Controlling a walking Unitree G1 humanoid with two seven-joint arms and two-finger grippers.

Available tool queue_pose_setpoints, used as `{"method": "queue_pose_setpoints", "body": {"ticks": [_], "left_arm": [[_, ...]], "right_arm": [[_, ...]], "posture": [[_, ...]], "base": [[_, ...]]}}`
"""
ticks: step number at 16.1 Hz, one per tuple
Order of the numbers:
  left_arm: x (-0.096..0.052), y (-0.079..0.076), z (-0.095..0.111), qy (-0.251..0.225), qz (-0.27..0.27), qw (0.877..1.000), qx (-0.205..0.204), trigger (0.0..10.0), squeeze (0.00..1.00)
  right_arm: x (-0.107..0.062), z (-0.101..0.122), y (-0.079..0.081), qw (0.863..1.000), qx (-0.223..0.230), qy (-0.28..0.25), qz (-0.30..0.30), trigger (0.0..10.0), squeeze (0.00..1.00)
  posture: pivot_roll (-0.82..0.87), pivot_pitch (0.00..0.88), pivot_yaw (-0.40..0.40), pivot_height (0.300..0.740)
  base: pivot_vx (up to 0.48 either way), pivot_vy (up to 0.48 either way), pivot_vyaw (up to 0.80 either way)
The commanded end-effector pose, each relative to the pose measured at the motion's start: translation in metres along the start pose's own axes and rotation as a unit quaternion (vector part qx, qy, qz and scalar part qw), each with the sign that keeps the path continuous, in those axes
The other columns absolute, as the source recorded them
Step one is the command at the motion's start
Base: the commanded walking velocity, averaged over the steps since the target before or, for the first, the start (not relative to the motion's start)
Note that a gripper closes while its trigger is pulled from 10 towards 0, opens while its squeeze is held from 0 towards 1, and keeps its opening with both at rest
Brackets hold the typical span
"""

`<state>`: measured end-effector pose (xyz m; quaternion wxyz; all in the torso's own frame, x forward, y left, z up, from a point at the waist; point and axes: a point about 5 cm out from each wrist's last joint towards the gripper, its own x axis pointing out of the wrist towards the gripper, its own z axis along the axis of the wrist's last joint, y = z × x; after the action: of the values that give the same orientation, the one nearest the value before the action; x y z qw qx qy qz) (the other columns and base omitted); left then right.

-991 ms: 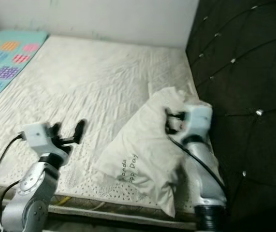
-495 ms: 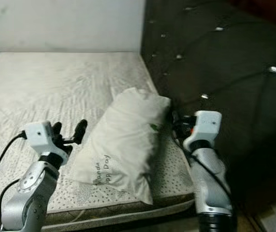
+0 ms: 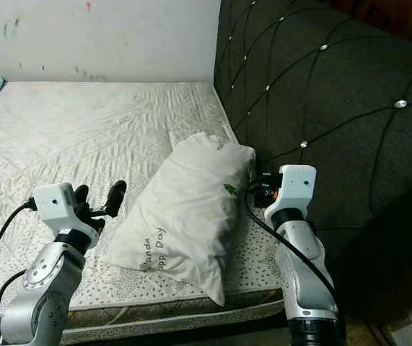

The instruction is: Clean up the room

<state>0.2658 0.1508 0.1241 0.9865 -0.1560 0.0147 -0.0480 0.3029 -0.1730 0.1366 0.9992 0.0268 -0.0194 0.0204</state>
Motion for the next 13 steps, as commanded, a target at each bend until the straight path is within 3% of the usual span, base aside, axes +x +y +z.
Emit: {"method": "queue_pose_setpoints", "body": {"ticks": [1, 2, 3, 4, 13], "left_arm": [[0.0003, -0.001, -0.001, 0.001, -0.001, 1.0, 0.001, 10.0, 0.0], [0.0001, -0.0013, -0.0009, 0.0, -0.002, 1.0, 0.001, 10.0, 0.0], [0.0, -0.0012, -0.001, 0.0, -0.001, 1.0, 0.001, 10.0, 0.0], [-0.0007, -0.0011, -0.001, 0.0, 0.0, 1.0, 0.0, 10.0, 0.0], [-0.0048, 0.0012, -0.002, 0.005, 0.005, 1.0, -0.001, 10.0, 0.0]], "right_arm": [[0.0006, 0.0033, -0.0012, 1.0, -0.003, -0.002, -0.004, 6.0, 0.0], [0.0009, 0.0028, -0.0003, 1.0, 0.0, -0.001, -0.001, 10.0, 0.0], [0.0008, 0.0029, 0.0005, 1.0, 0.011, -0.004, 0.002, 10.0, 0.89], [0.0003, 0.0028, 0.0008, 1.0, 0.01, -0.003, 0.002, 10.0, 1.0], [-0.0035, -0.001, 0.0012, 1.0, 0.021, 0.005, 0.005, 10.0, 1.0]], "posture": [[-0.05, 0.0, -0.027, 0.74], [-0.05, 0.0, -0.03, 0.74], [-0.05, 0.0, -0.03, 0.74], [-0.05, 0.0, -0.032, 0.74], [-0.05, 0.0, -0.03, 0.74]], "base": [[0.0, 0.0, 0.0], [0.0, 0.0, 0.0], [0.0, 0.0, 0.0], [0.0, 0.0, 0.0], [0.0, 0.0, 0.0]]}}
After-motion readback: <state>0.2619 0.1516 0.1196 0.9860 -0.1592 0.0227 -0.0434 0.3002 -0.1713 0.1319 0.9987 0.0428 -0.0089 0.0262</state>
